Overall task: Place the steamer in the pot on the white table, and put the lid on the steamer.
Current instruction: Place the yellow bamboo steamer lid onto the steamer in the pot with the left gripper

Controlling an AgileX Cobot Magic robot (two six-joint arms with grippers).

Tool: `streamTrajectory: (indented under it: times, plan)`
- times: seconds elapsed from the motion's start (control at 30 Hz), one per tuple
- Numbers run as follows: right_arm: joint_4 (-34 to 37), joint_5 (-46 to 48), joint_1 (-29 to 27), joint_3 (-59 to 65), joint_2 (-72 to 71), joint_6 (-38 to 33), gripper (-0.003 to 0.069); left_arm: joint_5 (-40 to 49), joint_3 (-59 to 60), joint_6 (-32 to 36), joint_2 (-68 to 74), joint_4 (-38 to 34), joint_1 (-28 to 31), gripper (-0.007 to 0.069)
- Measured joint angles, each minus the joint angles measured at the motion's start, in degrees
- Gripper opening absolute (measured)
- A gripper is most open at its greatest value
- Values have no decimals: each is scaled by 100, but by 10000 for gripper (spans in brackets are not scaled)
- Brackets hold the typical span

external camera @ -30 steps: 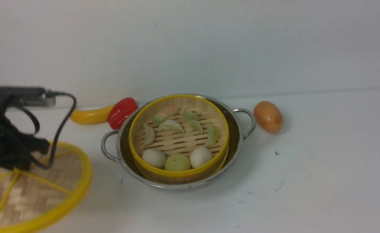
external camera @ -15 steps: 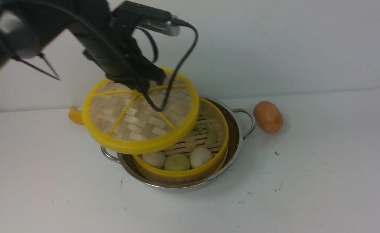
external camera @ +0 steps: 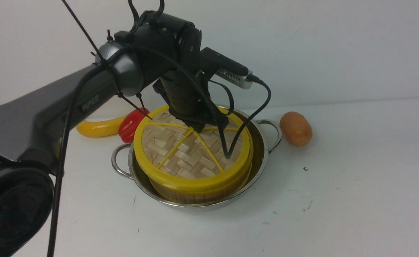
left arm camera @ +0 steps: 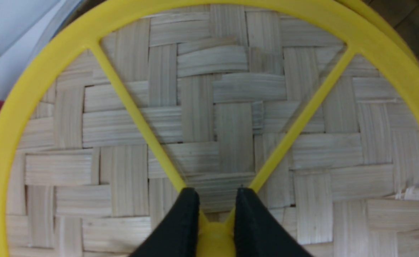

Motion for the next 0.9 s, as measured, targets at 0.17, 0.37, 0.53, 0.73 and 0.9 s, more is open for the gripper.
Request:
streamTrajectory:
  times: [0.17,0.37,0.53,0.73,0.9]
  plan:
    - [0,0,0,0,-11,0,472,-258,0,-7,29,-6,0,115]
    - [0,0,0,0,-11,0,472,-315,0,-7,36,-6,0,115]
    - [0,-5,0,0,-11,0,472,-290,0,-7,36,20,-5,115]
    - [0,-4,0,0,-11,0,472,-360,0,-68,-62,140,-12,115]
    - [0,-4,0,0,-11,0,472,-425,-5,-106,-125,176,-12,115]
